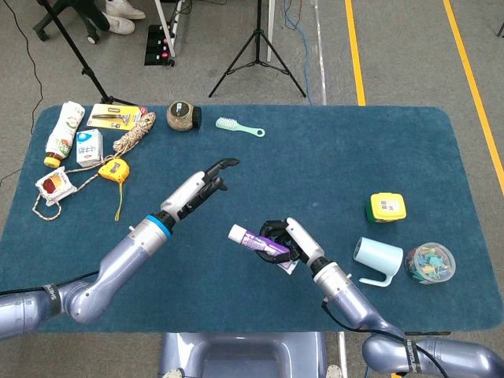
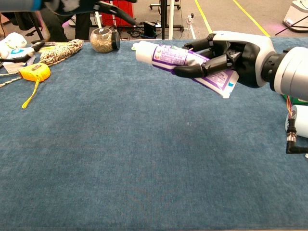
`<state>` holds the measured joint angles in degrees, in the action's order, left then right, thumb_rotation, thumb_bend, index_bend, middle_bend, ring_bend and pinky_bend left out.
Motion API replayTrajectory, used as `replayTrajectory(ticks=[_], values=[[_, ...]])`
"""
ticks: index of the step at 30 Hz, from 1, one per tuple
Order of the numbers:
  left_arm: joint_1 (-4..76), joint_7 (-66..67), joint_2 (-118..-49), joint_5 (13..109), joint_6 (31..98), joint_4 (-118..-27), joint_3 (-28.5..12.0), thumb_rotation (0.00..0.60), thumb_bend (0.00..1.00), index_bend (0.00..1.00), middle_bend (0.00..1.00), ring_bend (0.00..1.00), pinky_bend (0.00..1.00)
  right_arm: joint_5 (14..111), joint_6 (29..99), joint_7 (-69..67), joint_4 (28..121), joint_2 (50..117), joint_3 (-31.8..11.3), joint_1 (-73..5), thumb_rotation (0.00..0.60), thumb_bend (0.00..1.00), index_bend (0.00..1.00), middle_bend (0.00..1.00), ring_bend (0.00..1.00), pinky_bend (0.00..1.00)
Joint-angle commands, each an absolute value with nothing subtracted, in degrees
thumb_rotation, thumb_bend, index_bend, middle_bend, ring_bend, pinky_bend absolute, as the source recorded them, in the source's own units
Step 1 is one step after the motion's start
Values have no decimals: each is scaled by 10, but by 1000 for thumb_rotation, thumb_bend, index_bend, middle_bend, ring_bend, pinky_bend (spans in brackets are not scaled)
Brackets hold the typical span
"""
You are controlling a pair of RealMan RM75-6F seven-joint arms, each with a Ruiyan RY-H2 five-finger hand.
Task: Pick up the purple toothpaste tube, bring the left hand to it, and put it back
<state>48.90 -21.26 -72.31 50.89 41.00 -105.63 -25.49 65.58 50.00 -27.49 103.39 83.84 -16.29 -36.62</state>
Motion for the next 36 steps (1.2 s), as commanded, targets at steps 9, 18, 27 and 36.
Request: replayTrajectory(ticks=[9,18,27,36], values=[[412,-205,-623,605,435,-1087,-210,0,69,65,60,4,233,642,528,-131,968,868,-138,-386,600,388,803,936,987,858],[352,-225,-569,687,483,-1088,-176,0,69,64,61,4,233,655,547,-30,900,907,-124,-407,600,388,727,851,882,761],[325,-245,-549,727,510,-1077,-156,0,69,64,61,4,233,657,521,-10,863,934,-123,-428,600,388,667,771,794,670],[310,-260,-540,748,527,-1064,-142,0,69,64,61,4,233,651,489,0,827,969,-130,-456,600,386,384,462,503,421]])
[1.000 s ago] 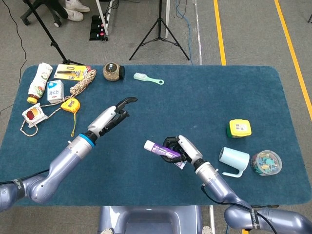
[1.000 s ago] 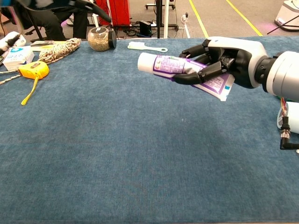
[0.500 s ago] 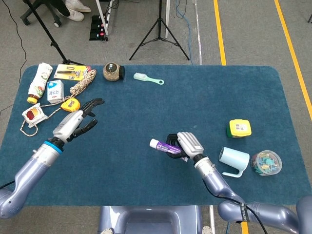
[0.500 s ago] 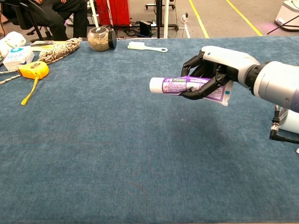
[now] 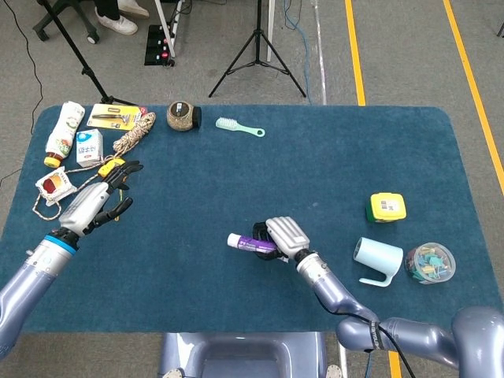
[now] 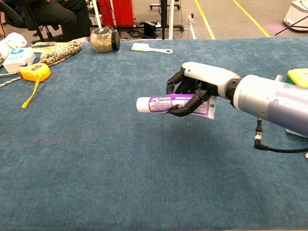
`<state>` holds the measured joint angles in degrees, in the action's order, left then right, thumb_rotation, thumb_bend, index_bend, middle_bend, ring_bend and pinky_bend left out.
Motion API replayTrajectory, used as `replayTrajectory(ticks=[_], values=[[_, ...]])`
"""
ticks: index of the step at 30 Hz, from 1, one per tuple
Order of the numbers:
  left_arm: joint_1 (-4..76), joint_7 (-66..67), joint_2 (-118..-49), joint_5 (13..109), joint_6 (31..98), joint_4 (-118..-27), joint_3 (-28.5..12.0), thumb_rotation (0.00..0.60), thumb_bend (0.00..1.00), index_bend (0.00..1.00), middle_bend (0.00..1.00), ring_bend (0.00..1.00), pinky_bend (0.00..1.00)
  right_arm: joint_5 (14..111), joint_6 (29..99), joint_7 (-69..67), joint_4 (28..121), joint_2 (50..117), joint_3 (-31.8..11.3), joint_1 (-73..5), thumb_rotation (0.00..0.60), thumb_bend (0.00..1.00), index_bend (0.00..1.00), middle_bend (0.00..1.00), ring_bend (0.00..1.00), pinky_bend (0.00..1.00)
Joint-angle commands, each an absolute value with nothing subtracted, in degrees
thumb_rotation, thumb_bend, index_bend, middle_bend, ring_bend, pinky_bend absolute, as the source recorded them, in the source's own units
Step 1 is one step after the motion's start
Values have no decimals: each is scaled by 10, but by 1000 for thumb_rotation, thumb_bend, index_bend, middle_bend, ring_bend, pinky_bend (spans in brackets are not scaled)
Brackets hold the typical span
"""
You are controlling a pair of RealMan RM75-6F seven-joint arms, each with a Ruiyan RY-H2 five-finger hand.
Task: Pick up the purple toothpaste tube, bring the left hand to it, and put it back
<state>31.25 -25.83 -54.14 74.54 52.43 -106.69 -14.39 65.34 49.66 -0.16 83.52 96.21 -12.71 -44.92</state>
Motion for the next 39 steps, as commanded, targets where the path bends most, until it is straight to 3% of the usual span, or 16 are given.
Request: replayTrajectory(ticks=[1,5,12,18,22,24,27,31,39], values=[[309,-261,-540,749,530,-1062,-141,0,69,64,61,4,233,651,486,0,825,970,-131,-458,600,385,317,405,455,385],[306,-270,-539,752,535,-1054,-138,0,69,65,61,4,233,656,486,2,820,968,-131,-460,600,383,144,265,340,305],[306,-276,-542,756,536,-1046,-131,0,69,65,60,4,233,678,505,-18,831,952,-129,-447,600,383,46,180,268,258],[300,-260,-538,758,545,-1045,-123,0,70,66,62,6,233,705,541,-46,859,919,-131,-423,600,382,123,229,289,259],[293,-214,-530,750,551,-1045,-111,0,77,124,76,24,233,726,576,-69,881,888,-131,-399,600,381,198,281,335,284],[287,-188,-527,741,555,-1047,-103,34,79,156,91,42,233,734,595,-76,891,871,-130,-386,600,381,237,305,356,297],[273,-141,-525,725,573,-1052,-91,143,80,219,119,81,233,746,623,-81,904,841,-125,-364,600,381,271,325,370,306],[248,-85,-537,708,620,-1051,-80,233,82,232,149,103,233,754,656,-72,904,811,-113,-334,600,381,303,335,375,315],[172,0,-594,734,770,-1005,-54,269,82,270,211,152,233,752,730,-59,899,755,-85,-256,600,381,388,386,405,341]])
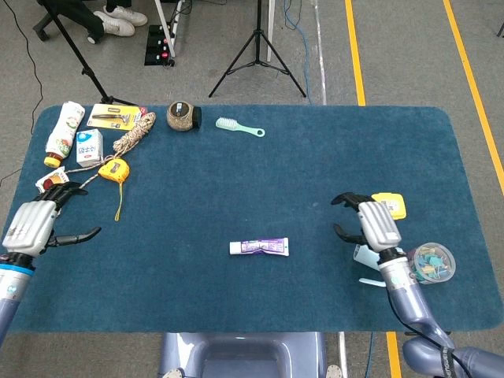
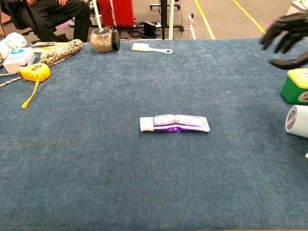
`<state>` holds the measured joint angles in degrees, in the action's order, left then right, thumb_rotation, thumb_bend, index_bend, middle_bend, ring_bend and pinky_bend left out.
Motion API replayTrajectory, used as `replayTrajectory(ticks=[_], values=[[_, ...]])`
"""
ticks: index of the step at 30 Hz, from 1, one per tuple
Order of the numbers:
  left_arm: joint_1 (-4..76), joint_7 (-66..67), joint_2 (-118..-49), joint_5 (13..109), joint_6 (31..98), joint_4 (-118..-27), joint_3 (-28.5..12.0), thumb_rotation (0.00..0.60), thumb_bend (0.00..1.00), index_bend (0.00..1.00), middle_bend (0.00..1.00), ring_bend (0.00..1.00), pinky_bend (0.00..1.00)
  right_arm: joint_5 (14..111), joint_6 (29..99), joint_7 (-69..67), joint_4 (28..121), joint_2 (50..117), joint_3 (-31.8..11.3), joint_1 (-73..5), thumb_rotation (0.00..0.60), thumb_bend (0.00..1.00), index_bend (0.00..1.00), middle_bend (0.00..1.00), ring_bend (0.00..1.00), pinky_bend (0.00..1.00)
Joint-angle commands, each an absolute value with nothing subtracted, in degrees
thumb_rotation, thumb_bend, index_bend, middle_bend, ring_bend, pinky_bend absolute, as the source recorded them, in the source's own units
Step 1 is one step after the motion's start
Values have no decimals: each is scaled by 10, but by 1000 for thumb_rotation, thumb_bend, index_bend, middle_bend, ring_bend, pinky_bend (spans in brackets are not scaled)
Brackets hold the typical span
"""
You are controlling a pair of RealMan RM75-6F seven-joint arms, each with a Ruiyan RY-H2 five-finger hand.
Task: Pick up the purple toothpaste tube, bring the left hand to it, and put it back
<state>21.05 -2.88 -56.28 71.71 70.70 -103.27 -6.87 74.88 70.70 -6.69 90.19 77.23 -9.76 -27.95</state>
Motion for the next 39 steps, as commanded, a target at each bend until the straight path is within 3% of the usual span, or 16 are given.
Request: replayTrajectory(ticks=[1,6,21,39], values=[[166,2,-600,740,782,-999,-52,270,82,279,218,158,233,754,738,-56,896,753,-82,-249,600,381,403,394,411,348],[133,10,-617,765,823,-980,-35,270,82,296,241,176,233,764,783,-39,882,740,-62,-205,600,381,439,431,438,358],[71,31,-590,796,849,-1021,11,269,82,297,241,176,234,755,881,-12,891,704,-30,-87,600,381,496,484,455,363],[43,36,-561,829,869,-1058,15,269,82,297,241,176,233,784,924,-57,889,687,-34,-25,600,381,466,473,457,362]])
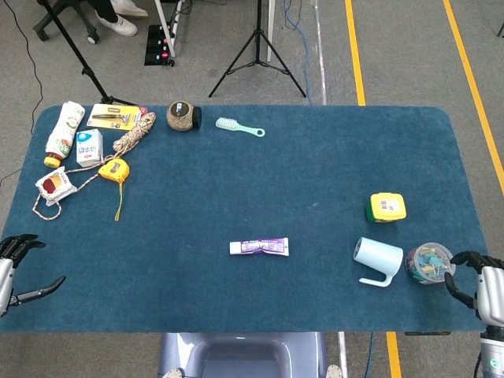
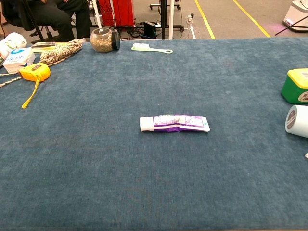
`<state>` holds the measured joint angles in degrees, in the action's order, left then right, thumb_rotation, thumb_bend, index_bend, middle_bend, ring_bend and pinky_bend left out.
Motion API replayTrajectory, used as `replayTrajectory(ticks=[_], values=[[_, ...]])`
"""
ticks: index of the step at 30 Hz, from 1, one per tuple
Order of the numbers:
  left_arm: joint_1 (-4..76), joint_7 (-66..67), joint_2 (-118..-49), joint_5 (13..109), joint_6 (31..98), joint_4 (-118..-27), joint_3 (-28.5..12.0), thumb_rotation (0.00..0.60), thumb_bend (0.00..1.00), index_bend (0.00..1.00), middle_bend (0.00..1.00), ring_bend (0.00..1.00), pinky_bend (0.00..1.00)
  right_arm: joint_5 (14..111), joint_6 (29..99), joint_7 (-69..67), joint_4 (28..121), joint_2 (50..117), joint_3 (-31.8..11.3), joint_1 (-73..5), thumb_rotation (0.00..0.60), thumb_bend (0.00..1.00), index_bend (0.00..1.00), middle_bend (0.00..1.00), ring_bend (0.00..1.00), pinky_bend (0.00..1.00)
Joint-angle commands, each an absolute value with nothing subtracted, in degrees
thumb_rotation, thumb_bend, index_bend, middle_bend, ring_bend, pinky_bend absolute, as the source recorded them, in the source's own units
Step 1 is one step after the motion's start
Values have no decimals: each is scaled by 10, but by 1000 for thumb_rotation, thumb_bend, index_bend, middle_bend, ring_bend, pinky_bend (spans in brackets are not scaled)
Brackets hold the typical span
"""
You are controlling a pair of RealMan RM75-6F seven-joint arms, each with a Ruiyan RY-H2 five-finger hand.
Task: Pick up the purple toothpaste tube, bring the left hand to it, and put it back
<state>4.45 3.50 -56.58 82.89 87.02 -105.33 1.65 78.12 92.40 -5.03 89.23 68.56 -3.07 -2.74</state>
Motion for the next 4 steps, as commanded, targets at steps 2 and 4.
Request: replayTrajectory(ticks=[2,4], values=[[43,33,-556,829,866,-1061,15,271,82,297,241,176,233,787,925,-63,888,688,-37,-23,600,381,462,469,457,362],[42,31,-553,829,864,-1062,14,271,82,297,241,176,233,790,926,-65,888,689,-39,-21,600,381,458,465,457,362]])
